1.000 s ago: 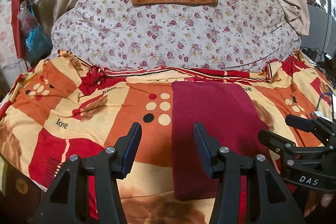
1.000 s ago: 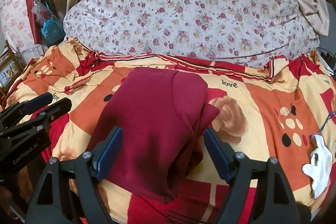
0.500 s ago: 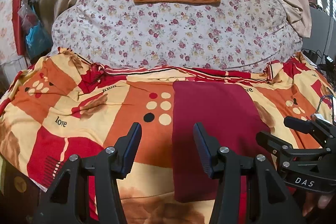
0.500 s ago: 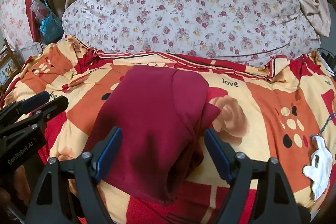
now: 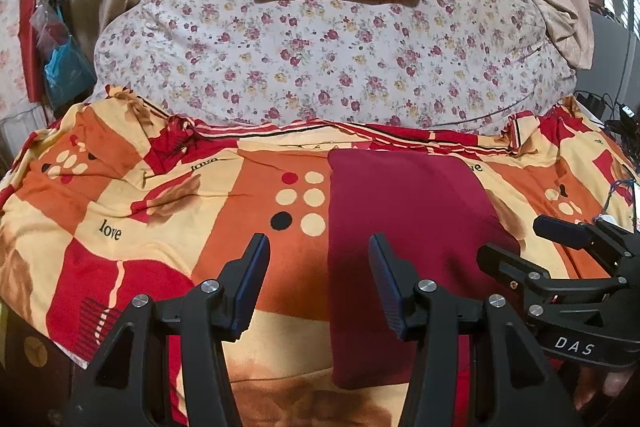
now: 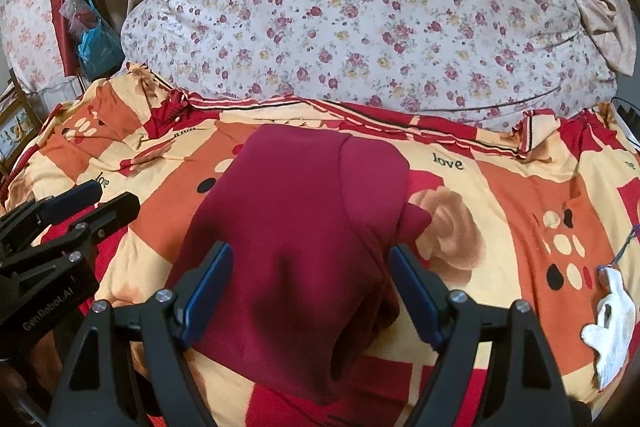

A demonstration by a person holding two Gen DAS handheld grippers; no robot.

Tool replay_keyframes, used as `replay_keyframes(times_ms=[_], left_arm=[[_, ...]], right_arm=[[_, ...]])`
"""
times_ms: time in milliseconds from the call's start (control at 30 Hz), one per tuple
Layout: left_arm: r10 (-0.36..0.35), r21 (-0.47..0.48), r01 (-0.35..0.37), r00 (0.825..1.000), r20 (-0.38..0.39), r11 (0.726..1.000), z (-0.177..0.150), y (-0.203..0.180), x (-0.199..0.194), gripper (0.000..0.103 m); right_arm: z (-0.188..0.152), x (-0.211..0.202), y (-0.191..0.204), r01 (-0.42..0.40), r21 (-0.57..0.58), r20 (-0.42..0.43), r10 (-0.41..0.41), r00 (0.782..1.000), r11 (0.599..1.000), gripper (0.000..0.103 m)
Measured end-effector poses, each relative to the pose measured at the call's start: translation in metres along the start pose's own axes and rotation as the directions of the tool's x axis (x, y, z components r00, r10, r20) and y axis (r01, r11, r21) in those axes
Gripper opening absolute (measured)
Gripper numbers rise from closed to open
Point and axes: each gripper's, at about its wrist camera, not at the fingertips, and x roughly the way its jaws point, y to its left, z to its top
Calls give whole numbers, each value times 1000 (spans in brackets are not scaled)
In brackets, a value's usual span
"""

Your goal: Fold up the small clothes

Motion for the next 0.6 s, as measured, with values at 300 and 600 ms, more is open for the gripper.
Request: replay_keyframes(times_ms=[300,600], left_arm=[[-1,1,1,1000,-16,1000,4,1,15,30],[-3,1,3,999,-39,1000,5,2,28,30]], right_arm=[[3,14,-6,1,14,-24,-1,1000,1000,84],[7,27,-5,-1,13,-45,1,999,1000,84]])
